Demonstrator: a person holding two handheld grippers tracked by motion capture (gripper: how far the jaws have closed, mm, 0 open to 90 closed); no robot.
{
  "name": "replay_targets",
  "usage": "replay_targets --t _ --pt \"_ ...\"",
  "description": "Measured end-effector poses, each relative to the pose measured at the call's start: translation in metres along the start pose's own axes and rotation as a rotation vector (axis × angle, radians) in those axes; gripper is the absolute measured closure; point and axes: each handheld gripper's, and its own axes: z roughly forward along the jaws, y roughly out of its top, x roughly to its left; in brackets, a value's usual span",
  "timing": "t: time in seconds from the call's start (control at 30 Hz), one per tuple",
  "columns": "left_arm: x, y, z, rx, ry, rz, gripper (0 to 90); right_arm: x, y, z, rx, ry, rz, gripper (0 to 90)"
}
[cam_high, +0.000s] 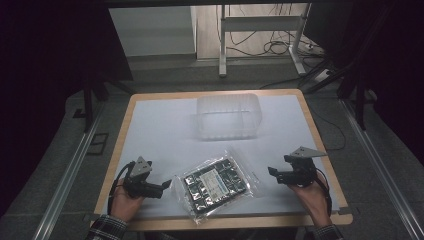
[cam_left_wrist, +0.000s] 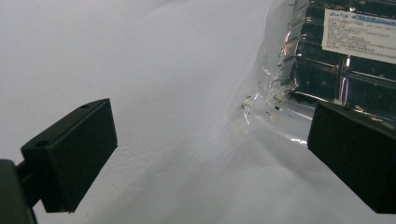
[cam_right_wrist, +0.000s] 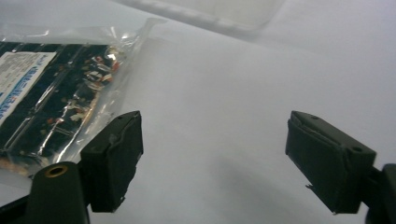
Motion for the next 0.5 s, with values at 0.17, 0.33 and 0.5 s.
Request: replay_targets --t 0.17,0.33,0.5 --pt "0.0006 -0.0003 0.0003 -0.010 -0.008 -0.005 0.9 0.0022 0.0005 0.0023 0.002 0.010 -0.010 14.5" --pt "0.0022 0.0000 0.0018 -0.007 -0.024 -0.015 1.9 -0.0007 -0.0006 0.0038 -0.006 0.007 -0.009 11.5" --pt "-0.0006 0.0008 0.0033 0.010 -0.024 -0.003 2.9 -0.0009 -0.0009 0.0048 -0.003 0.005 -0.011 10.8"
